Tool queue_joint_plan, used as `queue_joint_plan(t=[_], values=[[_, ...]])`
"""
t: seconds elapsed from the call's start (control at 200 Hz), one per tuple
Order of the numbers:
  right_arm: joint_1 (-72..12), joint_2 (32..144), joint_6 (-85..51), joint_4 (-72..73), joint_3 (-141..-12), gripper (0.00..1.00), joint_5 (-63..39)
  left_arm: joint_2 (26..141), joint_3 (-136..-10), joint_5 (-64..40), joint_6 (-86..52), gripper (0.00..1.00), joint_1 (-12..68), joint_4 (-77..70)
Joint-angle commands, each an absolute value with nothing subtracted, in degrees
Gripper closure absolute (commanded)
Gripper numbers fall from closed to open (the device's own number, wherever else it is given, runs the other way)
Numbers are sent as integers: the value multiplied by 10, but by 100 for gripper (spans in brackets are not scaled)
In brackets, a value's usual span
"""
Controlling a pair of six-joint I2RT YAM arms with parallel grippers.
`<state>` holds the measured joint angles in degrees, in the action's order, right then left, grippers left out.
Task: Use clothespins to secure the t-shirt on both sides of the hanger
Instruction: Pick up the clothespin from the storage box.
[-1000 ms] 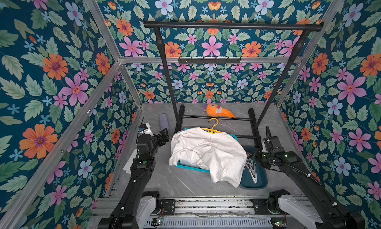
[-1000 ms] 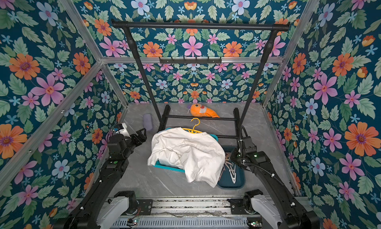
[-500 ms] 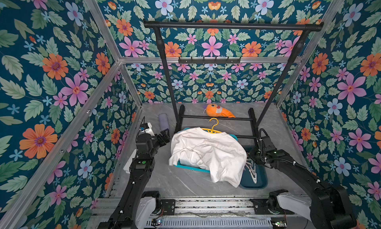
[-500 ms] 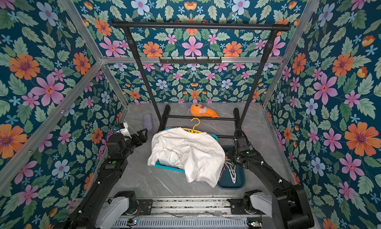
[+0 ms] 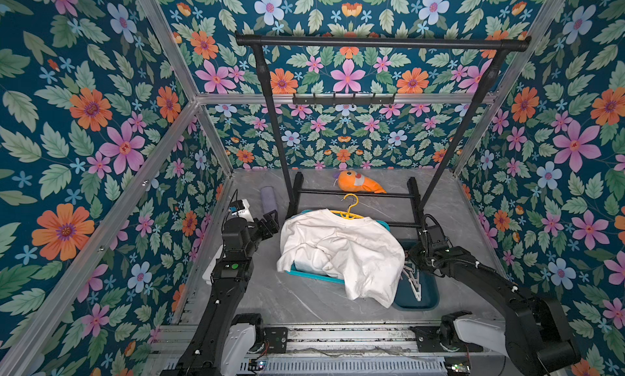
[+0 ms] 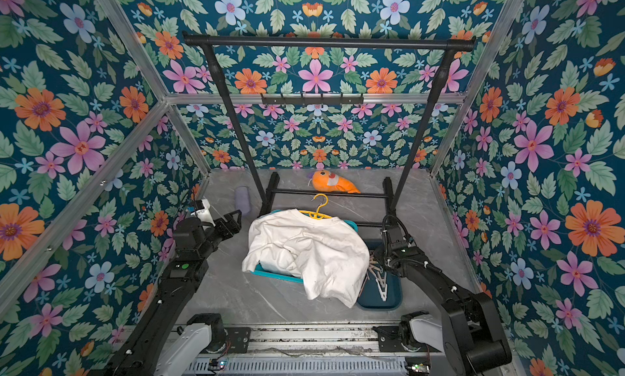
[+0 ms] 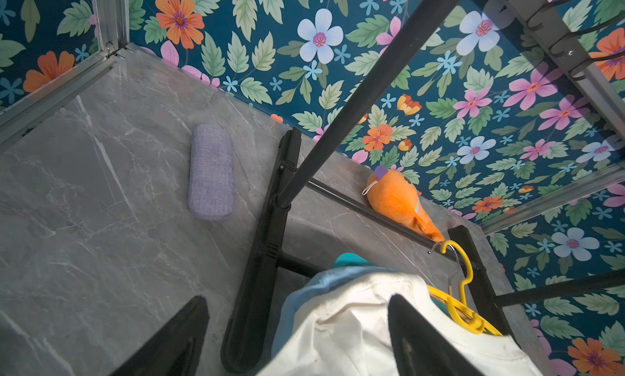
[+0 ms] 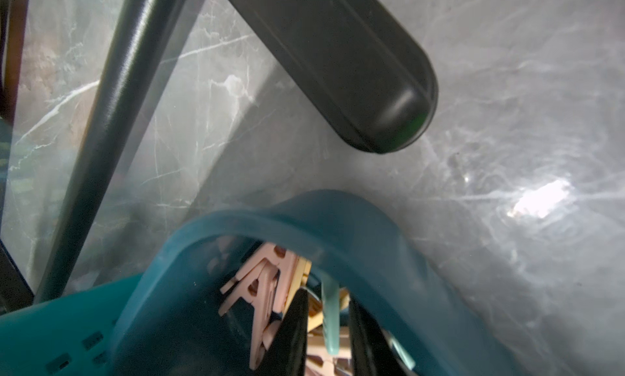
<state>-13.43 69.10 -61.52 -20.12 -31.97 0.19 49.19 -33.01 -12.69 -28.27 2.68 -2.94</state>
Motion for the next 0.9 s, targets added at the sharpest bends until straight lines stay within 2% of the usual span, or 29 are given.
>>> queue_joint_plan(t=[0.0,0.25,0.51,0.755,0.896], values=[[-135,699,-634,-183,-316,78,12,493,-336,-138,-276,15,28,-33],[-136,709,-644,-171,-310,81,2,487,-345,-136,-268,16,29,-26],[-136,673,-640,-190,-303,100,14,482,-353,-142,-266,17,29,-26],[-136,580,-587,-238,-315,100,0,487,-386,-190,-247,21,38,-30],[-136,502,-481,-266,-341,100,-42,504,-422,-241,-197,26,79,-32]])
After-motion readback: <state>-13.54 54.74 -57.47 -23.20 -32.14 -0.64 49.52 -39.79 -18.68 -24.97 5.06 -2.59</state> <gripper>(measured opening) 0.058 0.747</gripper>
